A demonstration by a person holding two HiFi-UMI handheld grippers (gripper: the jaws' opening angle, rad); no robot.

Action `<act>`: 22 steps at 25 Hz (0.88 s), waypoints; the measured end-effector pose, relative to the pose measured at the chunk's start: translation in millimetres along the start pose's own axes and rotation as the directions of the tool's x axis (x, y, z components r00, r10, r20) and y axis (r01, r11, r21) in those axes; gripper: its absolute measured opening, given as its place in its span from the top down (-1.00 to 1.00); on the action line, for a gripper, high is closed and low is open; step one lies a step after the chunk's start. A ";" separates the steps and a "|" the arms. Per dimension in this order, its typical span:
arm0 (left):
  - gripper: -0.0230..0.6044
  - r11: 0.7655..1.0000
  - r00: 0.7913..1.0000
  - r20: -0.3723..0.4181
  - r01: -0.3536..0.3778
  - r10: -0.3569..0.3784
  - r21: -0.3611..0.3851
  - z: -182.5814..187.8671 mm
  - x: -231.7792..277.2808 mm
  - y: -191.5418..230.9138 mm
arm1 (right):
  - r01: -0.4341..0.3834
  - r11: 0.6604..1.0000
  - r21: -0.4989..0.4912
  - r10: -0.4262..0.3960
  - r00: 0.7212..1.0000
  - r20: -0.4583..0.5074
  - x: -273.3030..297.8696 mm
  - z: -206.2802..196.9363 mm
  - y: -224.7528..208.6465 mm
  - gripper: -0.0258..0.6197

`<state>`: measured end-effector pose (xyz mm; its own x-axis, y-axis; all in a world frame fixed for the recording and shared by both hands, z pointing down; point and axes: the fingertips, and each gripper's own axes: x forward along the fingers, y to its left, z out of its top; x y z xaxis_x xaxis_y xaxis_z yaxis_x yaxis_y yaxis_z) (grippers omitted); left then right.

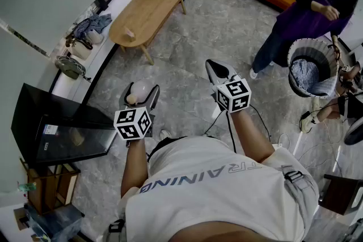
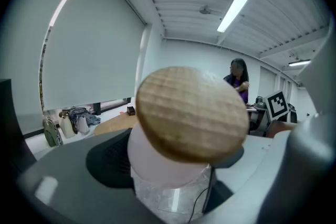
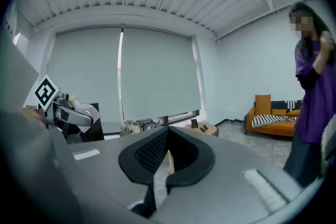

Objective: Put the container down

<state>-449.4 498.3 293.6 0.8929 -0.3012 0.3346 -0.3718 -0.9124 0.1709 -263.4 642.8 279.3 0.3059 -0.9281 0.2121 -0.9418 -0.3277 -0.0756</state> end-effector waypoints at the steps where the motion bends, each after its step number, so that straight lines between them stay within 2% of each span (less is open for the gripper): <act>1: -0.35 1.000 1.000 0.001 -0.001 0.001 -0.002 0.8 -1.0 1.4 | -0.001 1.000 -0.002 0.001 1.000 -0.001 0.6 0.5 1.1 0.88; 15: -0.35 1.000 1.000 -0.007 0.002 -0.002 -0.009 -3.5 -9.4 17.8 | 0.004 1.000 -0.003 -0.004 1.000 -0.018 6.7 -6.5 19.0 0.88; 22: -0.35 0.999 0.999 -0.001 0.033 -0.033 -0.013 0.5 -5.0 37.5 | 0.007 1.000 0.020 -0.007 1.000 0.011 19.3 -4.6 33.0 0.87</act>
<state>-467.7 465.5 297.9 0.9046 -0.2706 0.3295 -0.3454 -0.9181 0.1943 -289.2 614.9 285.3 0.3141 -0.9277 0.2016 -0.9367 -0.3374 -0.0932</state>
